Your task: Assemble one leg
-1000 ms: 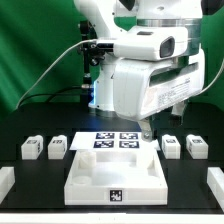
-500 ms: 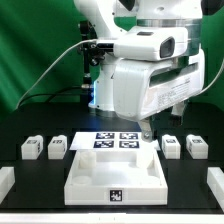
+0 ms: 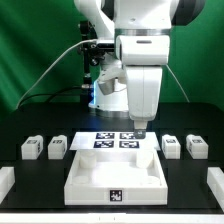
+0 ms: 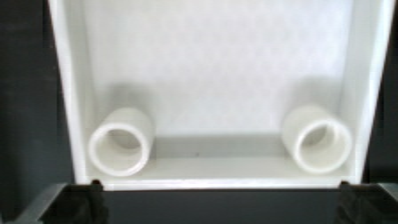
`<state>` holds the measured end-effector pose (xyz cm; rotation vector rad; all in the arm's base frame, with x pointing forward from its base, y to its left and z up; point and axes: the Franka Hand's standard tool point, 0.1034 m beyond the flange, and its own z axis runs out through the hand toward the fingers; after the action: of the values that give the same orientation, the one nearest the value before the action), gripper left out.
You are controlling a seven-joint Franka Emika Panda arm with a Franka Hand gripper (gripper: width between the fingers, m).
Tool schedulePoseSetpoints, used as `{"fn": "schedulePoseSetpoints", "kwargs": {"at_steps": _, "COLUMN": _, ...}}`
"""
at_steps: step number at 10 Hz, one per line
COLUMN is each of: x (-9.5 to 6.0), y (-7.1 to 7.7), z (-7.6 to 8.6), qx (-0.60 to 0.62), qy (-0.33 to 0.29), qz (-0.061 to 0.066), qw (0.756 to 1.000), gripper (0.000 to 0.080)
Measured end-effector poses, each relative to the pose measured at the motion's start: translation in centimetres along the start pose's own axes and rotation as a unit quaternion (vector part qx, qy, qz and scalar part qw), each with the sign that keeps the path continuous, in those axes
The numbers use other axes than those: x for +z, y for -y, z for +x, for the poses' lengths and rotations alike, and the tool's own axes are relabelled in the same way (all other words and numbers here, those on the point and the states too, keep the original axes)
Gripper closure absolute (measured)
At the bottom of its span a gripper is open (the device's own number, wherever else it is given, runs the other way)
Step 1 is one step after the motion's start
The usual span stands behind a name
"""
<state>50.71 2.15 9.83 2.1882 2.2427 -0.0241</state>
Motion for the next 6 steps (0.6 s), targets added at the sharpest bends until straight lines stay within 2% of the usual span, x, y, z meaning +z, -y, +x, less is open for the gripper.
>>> {"fn": "schedulePoseSetpoints", "kwargs": {"at_steps": 1, "x": 0.0, "y": -0.1, "z": 0.1, "qx": -0.039, "qy": 0.003, "qz": 0.0, "qw": 0.999, "gripper": 0.015}}
{"fn": "schedulePoseSetpoints", "kwargs": {"at_steps": 4, "x": 0.1, "y": 0.0, "z": 0.0, "qx": -0.046, "qy": 0.003, "qz": 0.0, "qw": 0.999, "gripper": 0.015}}
{"fn": "schedulePoseSetpoints", "kwargs": {"at_steps": 5, "x": 0.3, "y": 0.2, "z": -0.3, "qx": -0.047, "qy": 0.003, "qz": -0.003, "qw": 0.999, "gripper": 0.015}}
{"fn": "schedulePoseSetpoints", "kwargs": {"at_steps": 6, "x": 1.7, "y": 2.2, "z": -1.4, "qx": -0.038, "qy": 0.001, "qz": -0.007, "qw": 0.999, "gripper": 0.015}}
